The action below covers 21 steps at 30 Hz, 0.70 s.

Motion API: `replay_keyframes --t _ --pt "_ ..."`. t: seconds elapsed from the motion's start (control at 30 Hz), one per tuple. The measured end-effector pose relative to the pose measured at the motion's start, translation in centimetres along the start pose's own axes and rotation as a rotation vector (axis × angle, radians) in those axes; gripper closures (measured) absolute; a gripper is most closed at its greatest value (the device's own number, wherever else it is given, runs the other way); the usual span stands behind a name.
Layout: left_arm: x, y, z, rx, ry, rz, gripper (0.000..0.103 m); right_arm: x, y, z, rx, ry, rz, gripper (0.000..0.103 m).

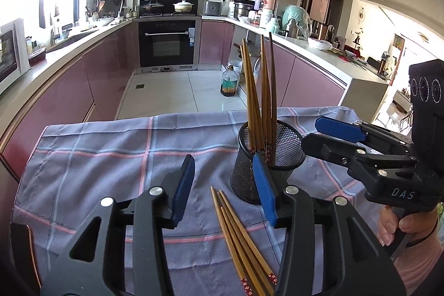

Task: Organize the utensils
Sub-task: 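Open both tools and withdraw them from the mesh cup, then move both tools down over the remaining chopsticks on the cloth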

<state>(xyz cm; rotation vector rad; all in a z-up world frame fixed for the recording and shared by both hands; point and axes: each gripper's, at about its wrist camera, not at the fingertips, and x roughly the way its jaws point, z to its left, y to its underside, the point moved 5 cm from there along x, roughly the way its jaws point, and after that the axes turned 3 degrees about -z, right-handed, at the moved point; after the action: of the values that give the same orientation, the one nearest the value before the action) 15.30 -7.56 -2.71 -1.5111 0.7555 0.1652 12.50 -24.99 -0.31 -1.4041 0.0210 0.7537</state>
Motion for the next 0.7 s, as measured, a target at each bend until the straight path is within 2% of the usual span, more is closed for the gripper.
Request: replay_keyframes --t 0.1,0.27,0.57,0.7 --pt "-0.6 0.9 0.7 -0.019 -0.01 0.004 0.049 -0.4 0.4 0.5 -0.002 -0.013 0.001 0.049" --pt "-1.2 2.8 2.3 -0.043 -0.031 0.036 0.048 -0.3 1.8 1.3 -0.01 -0.027 0.027 0.047" --pt "-0.4 7.2 3.3 -0.046 -0.057 0.125 0.048 1.9 6.1 2.2 -0.002 -0.054 0.167 0.047" --pt "0.2 8.4 3.3 -0.055 -0.056 0.148 0.048 2.4 7.2 2.4 0.005 -0.06 0.199 0.047"
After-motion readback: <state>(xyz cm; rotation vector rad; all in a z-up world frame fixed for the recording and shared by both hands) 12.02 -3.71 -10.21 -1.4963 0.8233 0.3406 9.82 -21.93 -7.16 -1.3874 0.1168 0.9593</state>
